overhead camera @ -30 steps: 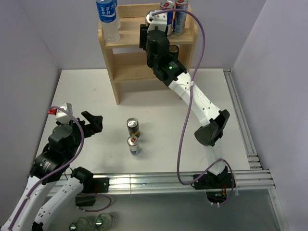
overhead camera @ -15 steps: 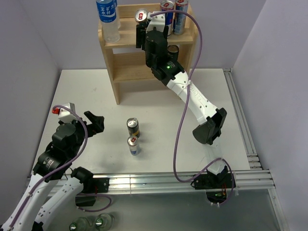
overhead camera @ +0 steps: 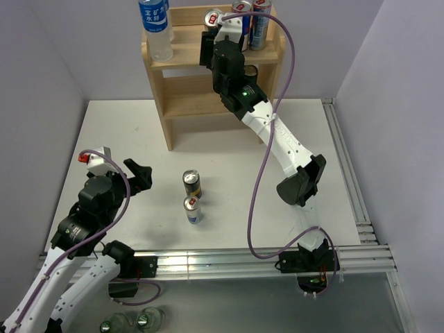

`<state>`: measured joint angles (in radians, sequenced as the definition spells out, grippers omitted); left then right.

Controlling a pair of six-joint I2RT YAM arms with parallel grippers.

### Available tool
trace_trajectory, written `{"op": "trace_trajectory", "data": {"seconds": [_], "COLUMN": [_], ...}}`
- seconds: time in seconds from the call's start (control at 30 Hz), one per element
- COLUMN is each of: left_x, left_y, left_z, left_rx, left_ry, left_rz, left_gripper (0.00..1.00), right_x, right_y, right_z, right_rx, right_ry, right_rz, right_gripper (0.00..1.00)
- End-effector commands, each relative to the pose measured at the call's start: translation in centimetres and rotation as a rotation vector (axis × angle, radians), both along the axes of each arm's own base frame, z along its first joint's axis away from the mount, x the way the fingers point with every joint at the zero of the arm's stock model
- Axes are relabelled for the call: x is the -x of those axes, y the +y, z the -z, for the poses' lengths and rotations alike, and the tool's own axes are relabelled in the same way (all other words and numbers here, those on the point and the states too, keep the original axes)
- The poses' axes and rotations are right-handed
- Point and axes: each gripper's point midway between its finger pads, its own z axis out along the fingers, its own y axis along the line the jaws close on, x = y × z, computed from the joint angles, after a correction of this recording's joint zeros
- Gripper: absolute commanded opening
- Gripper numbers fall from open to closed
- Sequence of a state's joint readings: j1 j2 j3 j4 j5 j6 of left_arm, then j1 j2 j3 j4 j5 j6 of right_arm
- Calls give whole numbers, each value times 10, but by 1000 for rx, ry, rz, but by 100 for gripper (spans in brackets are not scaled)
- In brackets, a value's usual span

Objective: Place and organize the beverage onto the shelf

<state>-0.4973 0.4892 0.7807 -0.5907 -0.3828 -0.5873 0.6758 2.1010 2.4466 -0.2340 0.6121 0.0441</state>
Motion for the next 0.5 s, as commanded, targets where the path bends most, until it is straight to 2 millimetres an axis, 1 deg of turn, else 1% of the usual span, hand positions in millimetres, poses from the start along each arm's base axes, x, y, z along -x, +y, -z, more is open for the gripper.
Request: {"op": "trace_trajectory", "data": {"seconds": [0.0, 0.17, 0.27, 0.3, 0.37, 0.47], "left_x": [-6, -7, -6, -6, -6, -6], "left_y": [-1, -2, -2, -2, -1, -2], "left_z": [-4, -3, -2, -1, -1, 0], "left_rx": [-4, -7, -1, 0, 1, 1], "left_ry": [-23, -20, -15, -15, -15, -13], "left_rz": [-5, -3, -2, -2, -7, -7], "left_gripper": [99, 99, 99, 99, 99, 99], "right_x": [-4, -7, -8, -8, -9, -10], "right_y": [-7, -9, -10, -13, -13, -12], "right_z": [-16, -13, -17, -21, -22, -18], "right_rx": [-58, -63, -83, -92, -90, -83], "right_ry": [-38, -33, -41, -47, -50, -43], "right_rz": [9, 10, 10, 9, 6, 5], "right_gripper": [63, 63, 68, 71, 79, 82]}}
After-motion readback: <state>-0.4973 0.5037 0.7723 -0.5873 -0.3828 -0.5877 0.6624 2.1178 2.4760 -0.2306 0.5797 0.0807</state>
